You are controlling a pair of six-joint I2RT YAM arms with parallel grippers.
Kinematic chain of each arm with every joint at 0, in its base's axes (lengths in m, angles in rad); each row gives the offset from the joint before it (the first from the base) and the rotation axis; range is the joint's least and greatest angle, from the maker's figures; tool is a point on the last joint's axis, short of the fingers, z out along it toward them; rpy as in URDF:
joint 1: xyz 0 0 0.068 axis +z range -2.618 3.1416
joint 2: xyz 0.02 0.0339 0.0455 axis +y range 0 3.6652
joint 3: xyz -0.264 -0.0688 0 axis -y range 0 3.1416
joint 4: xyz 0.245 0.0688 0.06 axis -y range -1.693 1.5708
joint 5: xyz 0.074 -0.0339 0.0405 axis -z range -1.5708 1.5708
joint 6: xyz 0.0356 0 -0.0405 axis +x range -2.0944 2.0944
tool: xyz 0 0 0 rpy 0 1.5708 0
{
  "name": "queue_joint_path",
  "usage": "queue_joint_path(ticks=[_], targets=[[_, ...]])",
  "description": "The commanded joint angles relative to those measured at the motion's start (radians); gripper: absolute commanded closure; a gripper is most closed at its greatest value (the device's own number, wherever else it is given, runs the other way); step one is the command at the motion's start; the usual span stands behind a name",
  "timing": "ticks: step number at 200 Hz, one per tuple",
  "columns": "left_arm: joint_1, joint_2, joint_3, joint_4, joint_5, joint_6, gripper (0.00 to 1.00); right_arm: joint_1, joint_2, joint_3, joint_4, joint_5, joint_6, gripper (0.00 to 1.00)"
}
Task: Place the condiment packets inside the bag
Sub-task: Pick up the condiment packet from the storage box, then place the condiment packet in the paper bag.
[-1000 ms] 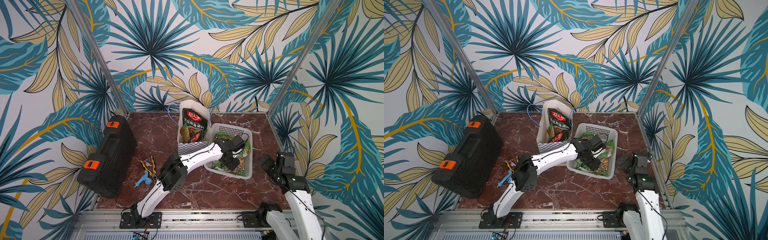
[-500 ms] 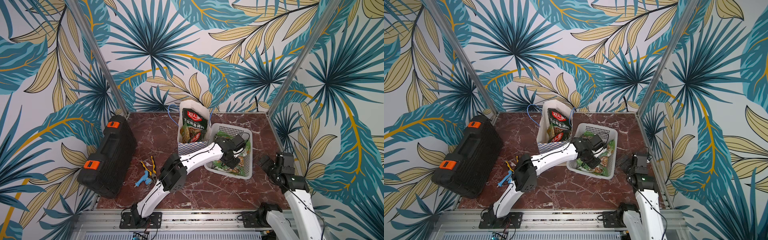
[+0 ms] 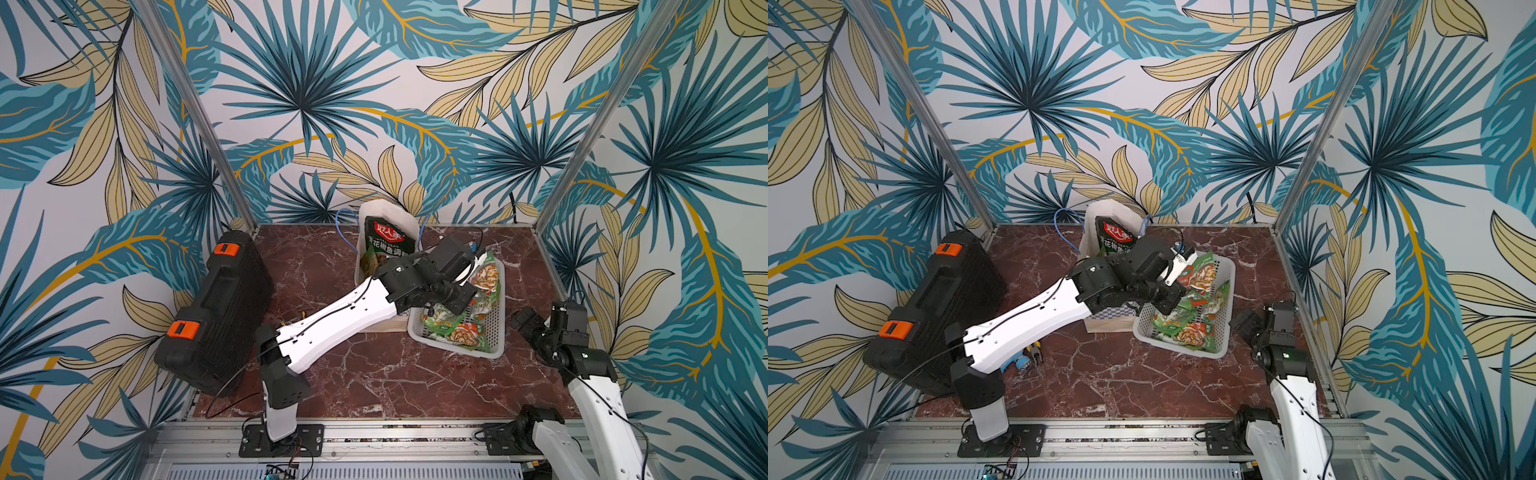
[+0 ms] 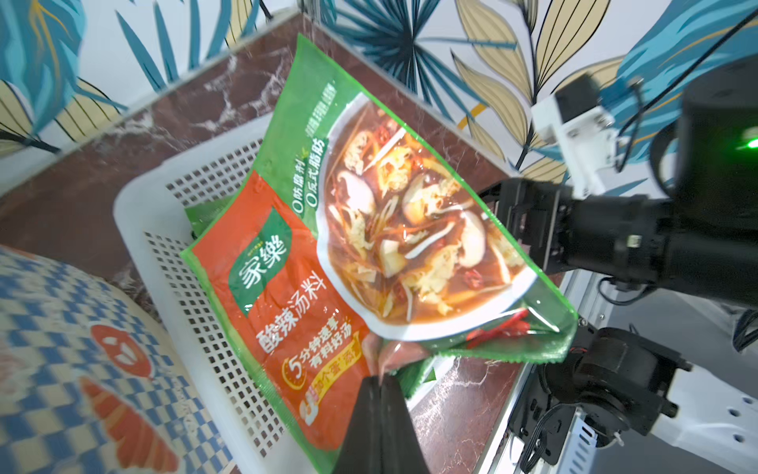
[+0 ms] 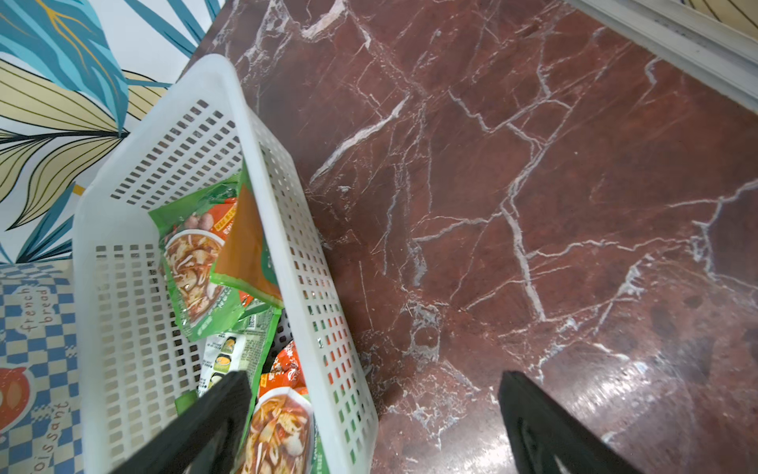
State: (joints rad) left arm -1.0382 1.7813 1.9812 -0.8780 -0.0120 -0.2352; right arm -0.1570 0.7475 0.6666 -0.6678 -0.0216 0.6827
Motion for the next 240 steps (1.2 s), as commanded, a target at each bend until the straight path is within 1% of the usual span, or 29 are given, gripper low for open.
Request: queue_joint_path(ticks=[1, 24, 28, 47, 62, 85, 105, 123, 148, 158, 161, 179, 221, 240], targets=[[0.000, -0.075, -0.070, 0.083, -0.050, -0.001, 1.00, 0.003, 0.020, 0.021, 0.035, -0.058, -0.046, 0.00], [0.008, -0.146, -0.093, 0.074, -0.087, 0.014, 1.00, 0.004, 0.058, 0.043, 0.056, -0.125, -0.072, 0.01], [0.009, -0.157, -0.098, 0.073, -0.127, 0.018, 1.00, 0.005, 0.065, 0.044, 0.059, -0.138, -0.075, 0.01], [0.023, -0.209, -0.121, 0.060, -0.200, 0.042, 1.00, 0.004, 0.099, 0.055, 0.075, -0.198, -0.099, 0.00], [0.057, -0.245, -0.138, 0.048, -0.242, 0.044, 1.00, 0.005, 0.119, 0.060, 0.091, -0.236, -0.116, 0.00], [0.120, -0.320, -0.205, 0.080, -0.244, 0.035, 1.00, 0.010, 0.126, 0.068, 0.110, -0.274, -0.149, 0.03], [0.186, -0.379, -0.273, 0.122, -0.212, 0.013, 1.00, 0.021, 0.124, 0.075, 0.112, -0.272, -0.176, 0.05], [0.252, -0.419, -0.332, 0.165, -0.153, -0.022, 1.00, 0.032, 0.138, 0.092, 0.104, -0.257, -0.197, 0.07], [0.301, -0.464, -0.403, 0.232, -0.102, -0.058, 1.00, 0.055, 0.162, 0.122, 0.079, -0.221, -0.223, 0.08], [0.308, -0.478, -0.419, 0.251, -0.101, -0.064, 1.00, 0.061, 0.167, 0.130, 0.077, -0.209, -0.225, 0.08], [0.308, -0.482, -0.424, 0.258, -0.072, -0.065, 1.00, 0.063, 0.167, 0.131, 0.076, -0.205, -0.225, 0.08], [0.310, -0.513, -0.441, 0.307, -0.011, -0.075, 1.00, 0.072, 0.174, 0.141, 0.076, -0.198, -0.229, 0.08], [0.312, -0.536, -0.384, 0.345, 0.135, -0.126, 1.00, 0.096, 0.205, 0.160, 0.075, -0.185, -0.236, 0.08], [0.311, -0.550, -0.376, 0.349, 0.132, -0.129, 1.00, 0.105, 0.216, 0.172, 0.074, -0.179, -0.240, 0.08]])
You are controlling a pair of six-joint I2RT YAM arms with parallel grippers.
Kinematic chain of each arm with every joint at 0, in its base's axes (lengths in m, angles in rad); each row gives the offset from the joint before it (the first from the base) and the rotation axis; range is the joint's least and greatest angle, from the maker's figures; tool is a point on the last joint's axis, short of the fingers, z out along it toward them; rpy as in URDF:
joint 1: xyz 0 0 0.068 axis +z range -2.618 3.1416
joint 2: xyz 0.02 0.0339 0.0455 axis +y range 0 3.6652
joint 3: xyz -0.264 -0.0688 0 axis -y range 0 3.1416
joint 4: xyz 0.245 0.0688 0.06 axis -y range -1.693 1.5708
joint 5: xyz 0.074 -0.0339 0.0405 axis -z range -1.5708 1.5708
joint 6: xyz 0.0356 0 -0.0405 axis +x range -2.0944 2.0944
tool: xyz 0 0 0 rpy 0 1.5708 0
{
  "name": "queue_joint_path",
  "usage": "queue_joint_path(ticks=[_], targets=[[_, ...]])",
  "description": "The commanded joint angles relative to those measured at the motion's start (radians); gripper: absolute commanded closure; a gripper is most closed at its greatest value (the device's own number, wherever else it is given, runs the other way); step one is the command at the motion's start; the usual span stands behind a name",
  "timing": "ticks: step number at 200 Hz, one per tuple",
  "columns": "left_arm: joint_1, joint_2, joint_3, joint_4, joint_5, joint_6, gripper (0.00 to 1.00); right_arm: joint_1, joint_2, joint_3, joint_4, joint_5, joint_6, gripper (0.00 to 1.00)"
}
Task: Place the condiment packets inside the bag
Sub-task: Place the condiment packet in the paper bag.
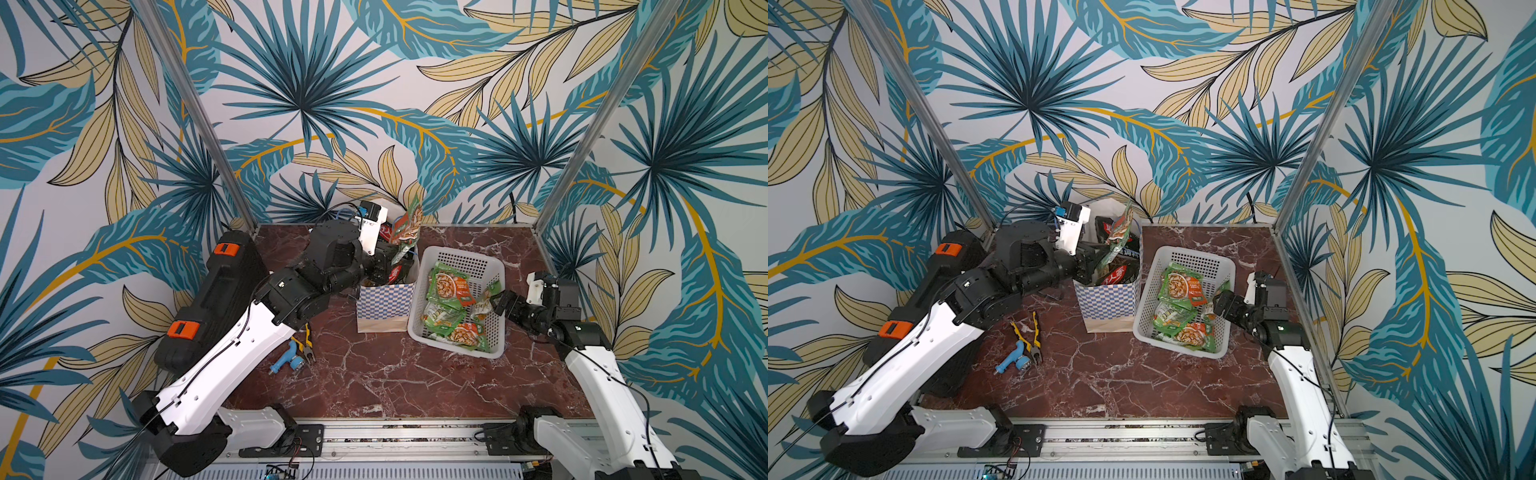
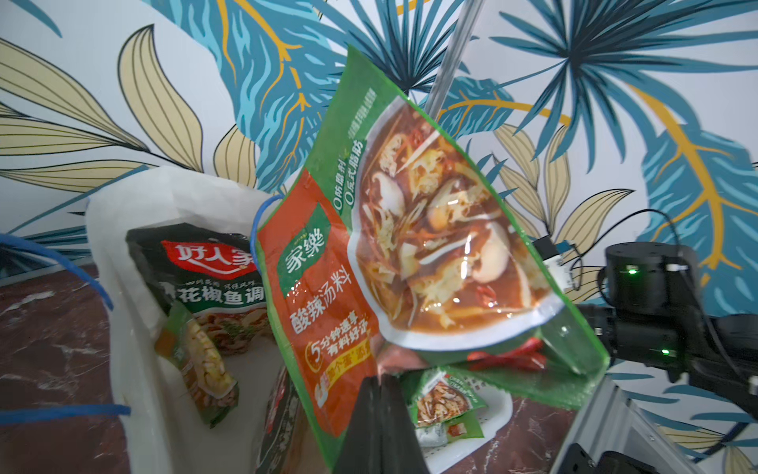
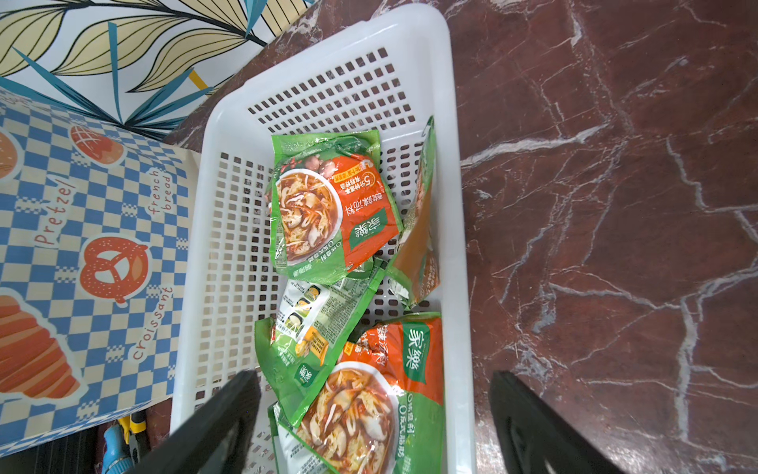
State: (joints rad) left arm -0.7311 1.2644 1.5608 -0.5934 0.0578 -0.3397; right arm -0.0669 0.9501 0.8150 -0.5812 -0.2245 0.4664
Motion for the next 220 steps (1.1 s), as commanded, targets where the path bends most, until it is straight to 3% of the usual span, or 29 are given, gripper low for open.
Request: queue_joint_path(ticks=[1, 39, 101, 160, 220], targets=[[0.004, -0.034, 0.044, 0.064, 0.061, -0.023, 1.00, 0.015, 0.014, 0.024, -0.012, 0.025, -0.023, 0.08], [0.022, -0.064, 0.004, 0.060, -0.008, -0.018, 1.00, 0.038, 0.063, 0.048, -0.003, 0.022, -0.034, 0.13], [0.042, -0.119, -0.036, 0.128, 0.033, -0.033, 1.00, 0.074, 0.133, 0.075, 0.007, 0.056, -0.047, 0.15], [0.108, -0.045, -0.102, 0.067, -0.014, -0.084, 1.00, 0.105, 0.203, 0.100, 0.009, 0.090, -0.057, 0.22], [0.189, 0.062, -0.178, 0.089, 0.047, -0.147, 1.00, 0.126, 0.277, 0.111, 0.009, 0.175, -0.075, 0.27]])
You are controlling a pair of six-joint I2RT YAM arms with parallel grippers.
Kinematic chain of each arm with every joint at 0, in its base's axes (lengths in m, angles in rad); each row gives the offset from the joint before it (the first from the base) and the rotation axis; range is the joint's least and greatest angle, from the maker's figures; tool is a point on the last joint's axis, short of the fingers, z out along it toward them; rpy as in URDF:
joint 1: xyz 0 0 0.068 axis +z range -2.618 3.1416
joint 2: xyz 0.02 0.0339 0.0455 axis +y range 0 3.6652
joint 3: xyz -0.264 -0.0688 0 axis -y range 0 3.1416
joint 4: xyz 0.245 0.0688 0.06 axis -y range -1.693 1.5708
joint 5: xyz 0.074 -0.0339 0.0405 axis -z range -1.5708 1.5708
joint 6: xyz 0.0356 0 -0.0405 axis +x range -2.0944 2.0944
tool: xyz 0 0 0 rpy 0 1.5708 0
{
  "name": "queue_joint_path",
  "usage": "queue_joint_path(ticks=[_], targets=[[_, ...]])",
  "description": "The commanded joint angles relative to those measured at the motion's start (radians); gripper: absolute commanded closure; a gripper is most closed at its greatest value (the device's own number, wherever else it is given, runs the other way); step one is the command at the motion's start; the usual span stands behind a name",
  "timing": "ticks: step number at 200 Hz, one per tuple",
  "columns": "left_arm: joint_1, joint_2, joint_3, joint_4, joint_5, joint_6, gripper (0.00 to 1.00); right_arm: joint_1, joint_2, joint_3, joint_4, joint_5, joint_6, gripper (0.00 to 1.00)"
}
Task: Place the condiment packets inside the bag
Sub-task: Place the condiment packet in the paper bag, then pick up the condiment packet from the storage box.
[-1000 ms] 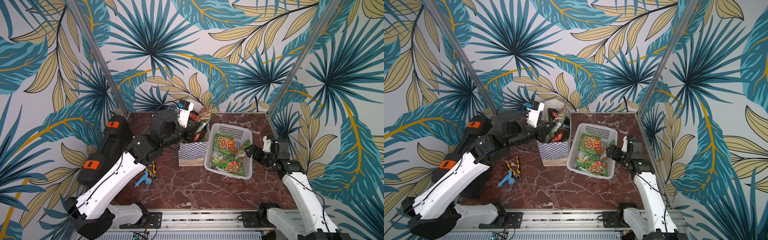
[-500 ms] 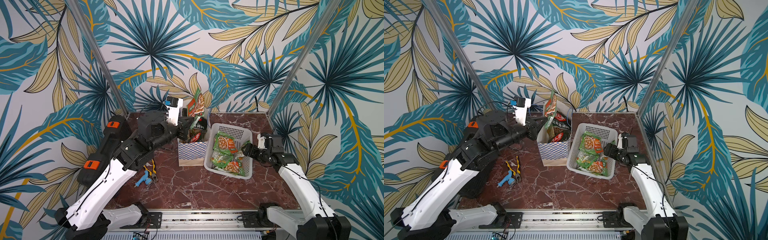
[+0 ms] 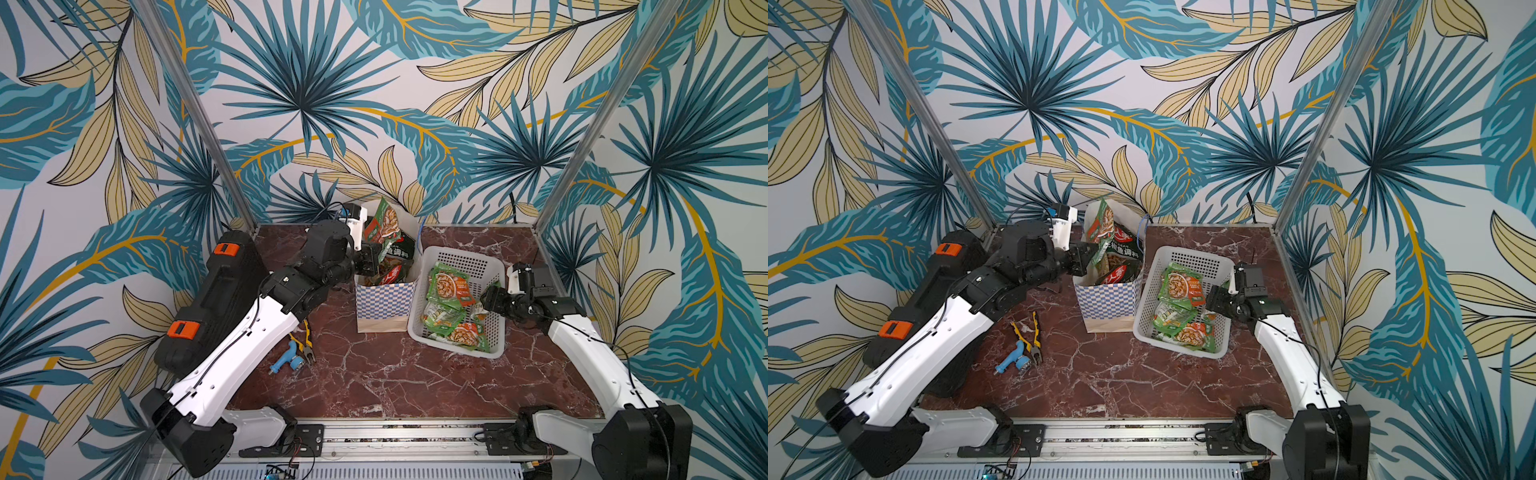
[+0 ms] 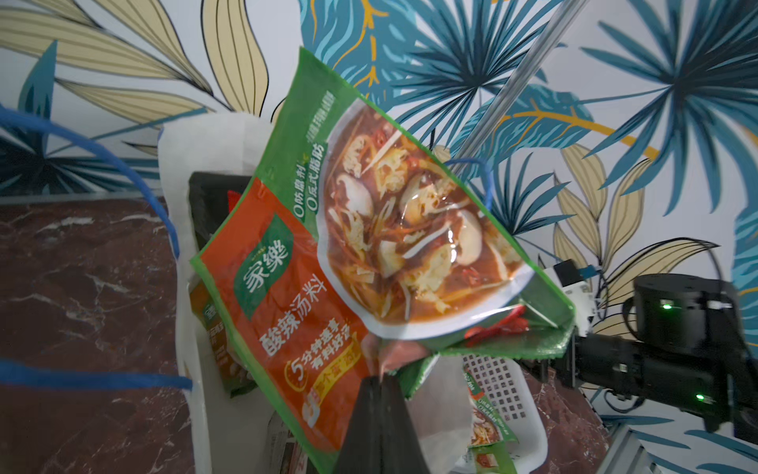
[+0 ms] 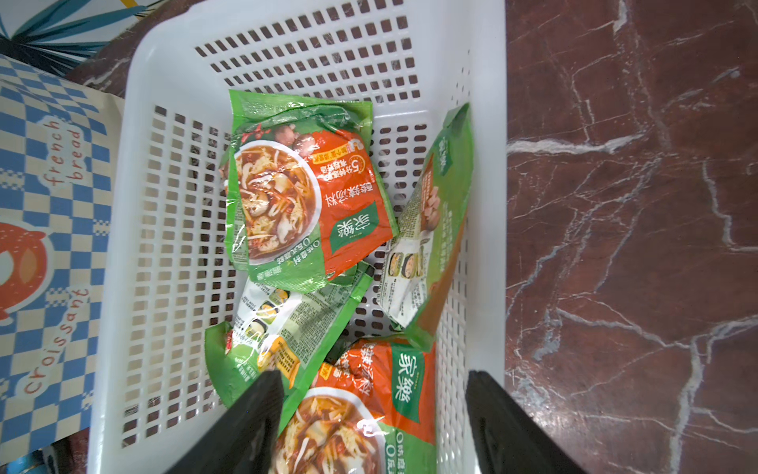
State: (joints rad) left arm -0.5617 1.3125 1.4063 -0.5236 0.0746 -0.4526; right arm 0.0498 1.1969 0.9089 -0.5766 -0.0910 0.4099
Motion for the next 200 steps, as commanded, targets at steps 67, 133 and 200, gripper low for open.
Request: queue_joint_path(ticks=[67, 133, 200], targets=[[0.030, -0.012, -0.012, -0.026, 0.088, -0.072, 0.35, 0.023, 0.112, 0.035, 0.035, 0.089, -0.025, 0.55], [0.011, -0.175, -0.103, -0.009, 0.108, -0.053, 0.10, 0.033, 0.041, 0.038, 0.047, 0.102, -0.013, 1.00], [0.011, -0.252, -0.194, -0.010, 0.025, -0.027, 0.00, 0.090, -0.156, 0.119, 0.023, 0.077, 0.001, 1.00]])
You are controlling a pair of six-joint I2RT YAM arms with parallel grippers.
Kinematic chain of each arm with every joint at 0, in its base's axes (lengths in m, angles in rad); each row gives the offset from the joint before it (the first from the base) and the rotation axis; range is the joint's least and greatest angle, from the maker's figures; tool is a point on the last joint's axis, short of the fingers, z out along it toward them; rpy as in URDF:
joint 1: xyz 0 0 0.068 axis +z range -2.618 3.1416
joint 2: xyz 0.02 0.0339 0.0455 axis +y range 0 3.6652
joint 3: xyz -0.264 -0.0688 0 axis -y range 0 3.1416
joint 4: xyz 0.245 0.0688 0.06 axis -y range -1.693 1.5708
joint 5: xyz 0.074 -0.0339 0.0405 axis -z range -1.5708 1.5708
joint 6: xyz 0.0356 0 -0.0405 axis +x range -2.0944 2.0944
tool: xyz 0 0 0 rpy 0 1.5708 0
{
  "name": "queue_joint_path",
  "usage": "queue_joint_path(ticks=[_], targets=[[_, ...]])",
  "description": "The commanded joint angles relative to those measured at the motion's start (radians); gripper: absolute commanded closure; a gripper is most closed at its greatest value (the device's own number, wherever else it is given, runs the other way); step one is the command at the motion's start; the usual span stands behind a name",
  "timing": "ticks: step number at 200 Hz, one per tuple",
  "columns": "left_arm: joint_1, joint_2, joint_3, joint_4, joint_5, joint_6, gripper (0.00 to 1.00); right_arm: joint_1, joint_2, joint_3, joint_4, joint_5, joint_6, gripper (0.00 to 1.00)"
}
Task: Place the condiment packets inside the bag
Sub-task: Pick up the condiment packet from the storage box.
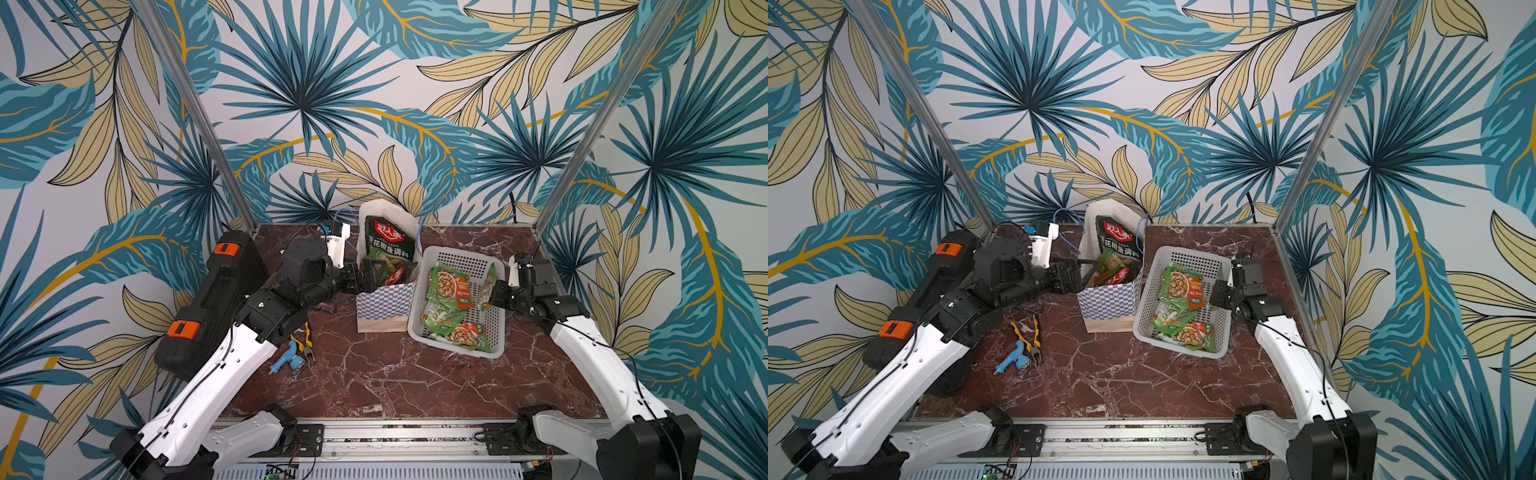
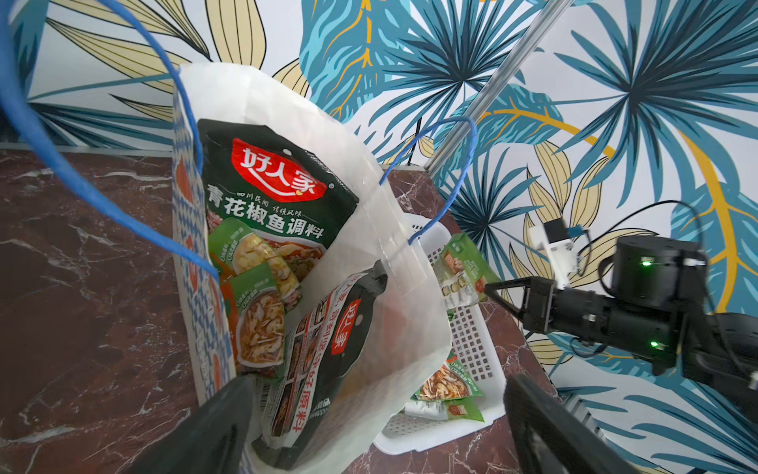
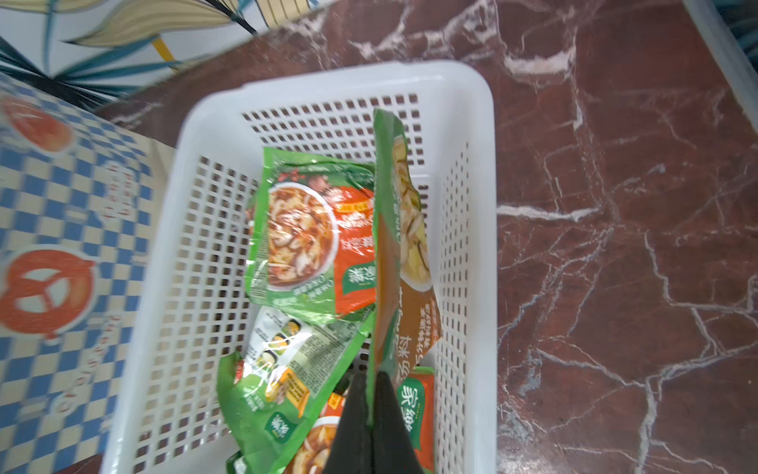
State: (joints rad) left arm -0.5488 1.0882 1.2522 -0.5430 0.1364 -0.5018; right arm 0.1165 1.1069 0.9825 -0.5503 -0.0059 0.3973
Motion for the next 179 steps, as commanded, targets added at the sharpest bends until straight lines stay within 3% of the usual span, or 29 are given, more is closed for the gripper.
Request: queue_joint_path(ticks=[1, 32, 104, 179], targets=[[-0.001, -0.028, -0.039, 0.009, -0.037, 0.022, 0.00, 0.025, -0.068, 0.049, -0.004, -0.007, 0.013, 1.00], [0.000, -0.040, -0.055, 0.013, -0.047, 0.028, 0.00, 0.053, -0.153, 0.105, -0.012, -0.023, 0.023, 1.00], [0.000, -0.047, -0.093, 0.030, -0.061, 0.035, 0.00, 0.142, -0.231, 0.238, 0.111, -0.239, 0.061, 1.00], [-0.002, -0.062, -0.102, 0.034, -0.064, 0.034, 0.00, 0.335, -0.110, 0.390, 0.264, -0.479, 0.079, 1.00]])
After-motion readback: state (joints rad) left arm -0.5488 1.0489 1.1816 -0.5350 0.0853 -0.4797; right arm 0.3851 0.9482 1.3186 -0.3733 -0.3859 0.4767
